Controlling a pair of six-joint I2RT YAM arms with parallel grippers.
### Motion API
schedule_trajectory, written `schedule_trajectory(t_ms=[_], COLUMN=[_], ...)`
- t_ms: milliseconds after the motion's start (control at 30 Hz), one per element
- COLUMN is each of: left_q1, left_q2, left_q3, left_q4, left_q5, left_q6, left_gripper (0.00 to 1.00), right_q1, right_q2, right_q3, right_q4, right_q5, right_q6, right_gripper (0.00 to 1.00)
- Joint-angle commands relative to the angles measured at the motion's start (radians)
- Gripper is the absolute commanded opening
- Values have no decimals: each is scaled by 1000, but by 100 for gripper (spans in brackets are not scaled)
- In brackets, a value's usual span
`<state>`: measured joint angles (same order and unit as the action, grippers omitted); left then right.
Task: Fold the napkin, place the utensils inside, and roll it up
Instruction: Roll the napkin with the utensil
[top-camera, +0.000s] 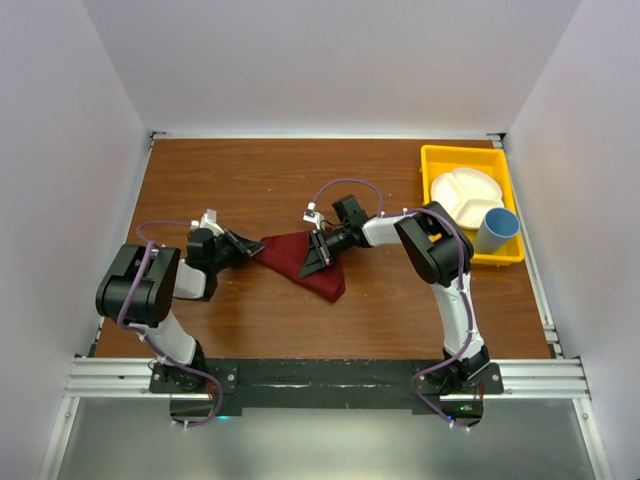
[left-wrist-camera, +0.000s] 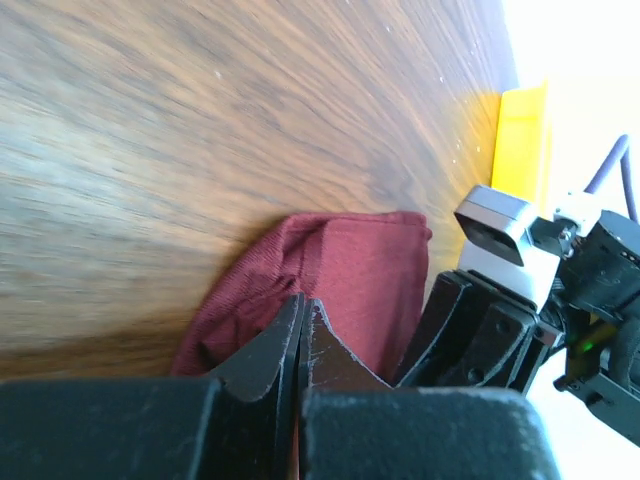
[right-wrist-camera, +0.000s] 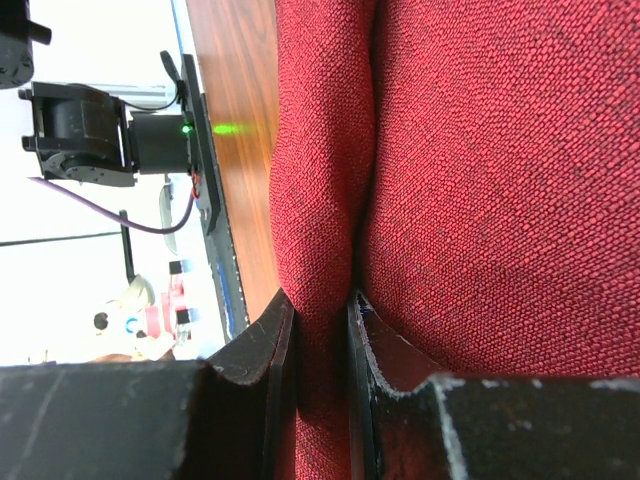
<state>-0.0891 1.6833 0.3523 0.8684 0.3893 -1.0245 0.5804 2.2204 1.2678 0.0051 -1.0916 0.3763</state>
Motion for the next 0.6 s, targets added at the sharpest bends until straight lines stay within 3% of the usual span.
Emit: schedule_trajectory(t_ms=[0,167,200,300,433,567], left_q1=[35,-30,-40,-93,-201,-247], left_q2=[-19,-215,-284,-390,-422,-304], left_q3=[43,213,221,185,44,-18], left_q4=[-110,-452,-482,-557,-333,-137], left_q5=[-26,-102,-104,-96,-43,2], left_q6=[171,323,307,192,12,-58], left_gripper=[0,9,19,31,24,13], right_q1=[2,1,1,1,1,2], right_q2=[1,-1,1,-1,4,2], right_q3=[-15,-18,-18,-22,-34,-53], right_q4=[-109,-108,-103,-85,-65,-56], right_q5=[107,116,119,131,141,147], right_q6=[-31,-28,-25,-14,-4,-2], right_gripper=[0,0,0,0,0,0])
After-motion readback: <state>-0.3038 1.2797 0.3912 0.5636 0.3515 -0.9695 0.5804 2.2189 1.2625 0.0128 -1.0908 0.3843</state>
